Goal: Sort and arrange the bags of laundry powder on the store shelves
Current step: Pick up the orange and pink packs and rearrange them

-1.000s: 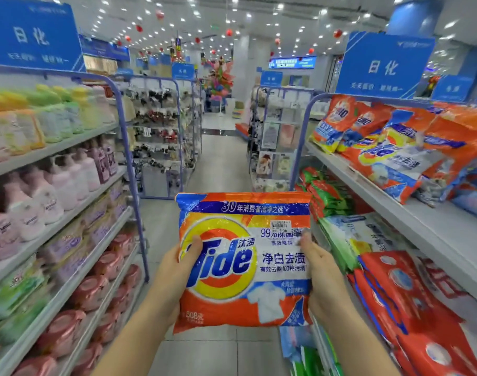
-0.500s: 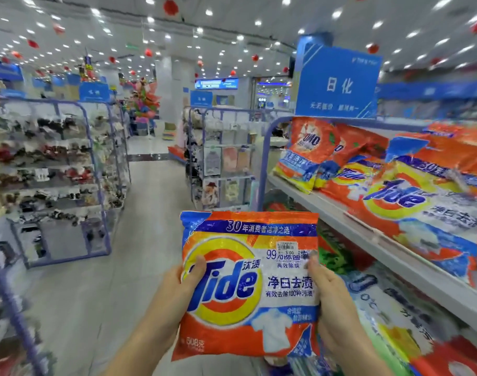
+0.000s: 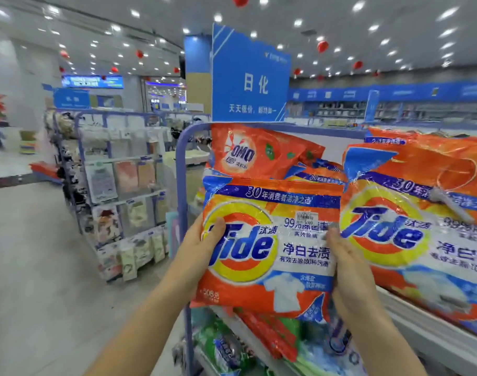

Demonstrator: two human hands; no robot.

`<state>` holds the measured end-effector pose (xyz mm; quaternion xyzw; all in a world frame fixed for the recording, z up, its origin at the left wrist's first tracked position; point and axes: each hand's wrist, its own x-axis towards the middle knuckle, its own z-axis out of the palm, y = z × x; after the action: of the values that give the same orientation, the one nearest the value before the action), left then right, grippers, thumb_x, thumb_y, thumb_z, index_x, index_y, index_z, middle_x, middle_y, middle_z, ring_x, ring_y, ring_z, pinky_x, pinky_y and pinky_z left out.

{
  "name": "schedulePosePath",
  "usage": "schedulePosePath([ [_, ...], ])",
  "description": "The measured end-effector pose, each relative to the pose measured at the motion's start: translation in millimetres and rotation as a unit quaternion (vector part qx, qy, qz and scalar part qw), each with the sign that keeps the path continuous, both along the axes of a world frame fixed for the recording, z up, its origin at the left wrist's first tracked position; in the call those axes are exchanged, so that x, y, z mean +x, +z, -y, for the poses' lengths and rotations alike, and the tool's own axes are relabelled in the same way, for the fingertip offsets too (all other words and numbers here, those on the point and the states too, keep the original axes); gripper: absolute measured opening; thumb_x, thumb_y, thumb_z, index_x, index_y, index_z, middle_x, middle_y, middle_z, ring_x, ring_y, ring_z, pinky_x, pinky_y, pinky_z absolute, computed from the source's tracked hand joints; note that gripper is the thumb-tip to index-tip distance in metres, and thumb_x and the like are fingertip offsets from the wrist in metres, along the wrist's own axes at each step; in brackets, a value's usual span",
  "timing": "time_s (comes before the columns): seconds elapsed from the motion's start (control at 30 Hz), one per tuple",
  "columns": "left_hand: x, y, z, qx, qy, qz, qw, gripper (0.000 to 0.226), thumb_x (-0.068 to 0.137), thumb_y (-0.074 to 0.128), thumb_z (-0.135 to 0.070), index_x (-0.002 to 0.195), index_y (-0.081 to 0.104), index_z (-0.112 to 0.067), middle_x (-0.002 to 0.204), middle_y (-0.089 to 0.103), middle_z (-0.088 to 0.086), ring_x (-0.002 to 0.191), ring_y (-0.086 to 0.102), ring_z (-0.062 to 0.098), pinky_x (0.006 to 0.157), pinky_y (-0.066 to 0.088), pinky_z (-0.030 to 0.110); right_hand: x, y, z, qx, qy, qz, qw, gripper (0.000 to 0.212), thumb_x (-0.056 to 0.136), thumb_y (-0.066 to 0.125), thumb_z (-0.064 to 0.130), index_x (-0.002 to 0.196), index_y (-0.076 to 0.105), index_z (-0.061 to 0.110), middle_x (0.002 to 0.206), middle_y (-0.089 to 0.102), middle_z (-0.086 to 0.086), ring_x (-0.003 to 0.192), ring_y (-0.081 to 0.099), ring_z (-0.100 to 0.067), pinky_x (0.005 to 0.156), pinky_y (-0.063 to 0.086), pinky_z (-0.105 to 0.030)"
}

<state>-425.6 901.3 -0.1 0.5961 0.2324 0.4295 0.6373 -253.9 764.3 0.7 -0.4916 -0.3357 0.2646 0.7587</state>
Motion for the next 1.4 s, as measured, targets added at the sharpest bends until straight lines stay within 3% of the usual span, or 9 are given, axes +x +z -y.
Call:
schedulePosePath([
  [0.17,64.9,20.6,-67.0,0.051,-0.015,-0.006,0.999,0.071,0.065,0.059,-0.063,0.127,0.055,-0.028,0.124,0.064,0.004,0.108,0.065,0.023,0.091,0.053,0.046,35.7,18.5,-45.5,0.022,-0.086,0.006,0.996,0.036,0.088,0.048,0.052,0.084,0.075,0.028,0.089,0.075,-0.006,0.079,0.073,-0.023,0.057,0.057,-0.032],
  [0.37,144.3,47.5,-118.2,0.111,-0.047,0.004,0.993,0.051,0.09,0.055,-0.047,0.135,0.051,-0.022,0.136,0.054,0.007,0.124,0.053,0.026,0.103,0.044,0.049,62.1,35.9,-97.5,0.051,-0.329,0.04,0.942,0.038,0.098,0.042,0.04,0.083,0.068,0.017,0.082,0.073,0.001,0.082,0.068,-0.021,0.067,0.055,-0.035],
  [0.5,185.4,48.0,-132.4,0.161,-0.001,0.017,0.987,0.008,0.096,0.054,-0.029,0.09,0.059,-0.033,0.091,0.058,-0.022,0.087,0.058,-0.007,0.085,0.045,0.03,72.5,38.4,-119.7,0.056,-0.463,0.099,0.879,0.04,0.101,0.037,0.034,0.078,0.061,0.012,0.063,0.062,0.008,0.056,0.055,-0.002,0.053,0.044,-0.015],
  [0.67,206.8,34.1,-133.9,0.232,0.049,-0.017,0.971,0.023,0.097,0.048,-0.036,0.102,0.056,-0.015,0.091,0.061,-0.007,0.096,0.057,0.027,0.074,0.029,0.028,79.6,29.2,-135.6,0.0,-0.563,0.178,0.807,0.026,0.101,0.04,0.022,0.084,0.056,0.011,0.074,0.056,0.0,0.068,0.05,-0.014,0.064,0.038,-0.033],
  [0.8,207.0,19.8,-131.7,0.323,0.068,-0.065,0.942,0.039,0.096,0.047,-0.038,0.12,0.046,-0.007,0.108,0.065,0.018,0.097,0.061,0.04,0.069,0.033,0.037,79.9,13.4,-137.7,-0.085,-0.581,0.252,0.769,0.019,0.096,0.045,0.011,0.115,0.048,0.01,0.098,0.057,0.005,0.082,0.05,0.003,0.066,0.036,-0.005],
  [1.0,197.5,9.8,-131.5,0.513,0.006,-0.162,0.843,0.079,0.092,0.049,-0.047,0.153,0.009,-0.017,0.149,0.032,0.016,0.102,0.06,0.035,0.067,0.05,0.042,85.9,11.7,-126.0,-0.147,-0.602,0.293,0.728,0.045,0.092,0.052,0.005,0.132,0.033,0.011,0.122,0.051,-0.001,0.095,0.056,-0.006,0.067,0.039,-0.001],
  [1.17,185.4,-0.2,-138.1,0.605,-0.044,-0.138,0.783,0.072,0.092,0.048,-0.052,0.15,0.024,-0.016,0.159,0.005,0.014,0.146,0.015,0.032,0.114,0.026,0.04,96.3,18.4,-129.4,-0.151,-0.612,0.341,0.698,0.037,0.093,0.048,-0.001,0.128,0.041,0.007,0.115,0.05,0.004,0.094,0.047,0.011,0.076,0.033,0.002],
  [1.3,163.7,-7.7,-149.1,0.726,-0.06,-0.185,0.659,0.069,0.089,0.036,-0.06,0.143,0.041,-0.018,0.149,0.035,0.018,0.139,0.03,0.036,0.107,0.034,0.048,106.9,27.0,-130.3,-0.194,-0.618,0.416,0.638,0.039,0.091,0.05,-0.007,0.129,0.046,0.005,0.107,0.058,-0.006,0.084,0.052,-0.013,0.075,0.038,-0.004],
  [1.4,165.0,-9.6,-154.8,0.731,-0.111,-0.274,0.615,0.077,0.091,0.019,-0.067,0.138,-0.03,-0.032,0.153,-0.025,0.007,0.135,-0.032,0.029,0.115,-0.011,0.04,106.2,28.1,-133.0,-0.294,-0.608,0.498,0.544,0.049,0.079,0.053,-0.019,0.125,0.052,-0.001,0.102,0.063,-0.016,0.08,0.062,-0.028,0.062,0.051,-0.031],
])
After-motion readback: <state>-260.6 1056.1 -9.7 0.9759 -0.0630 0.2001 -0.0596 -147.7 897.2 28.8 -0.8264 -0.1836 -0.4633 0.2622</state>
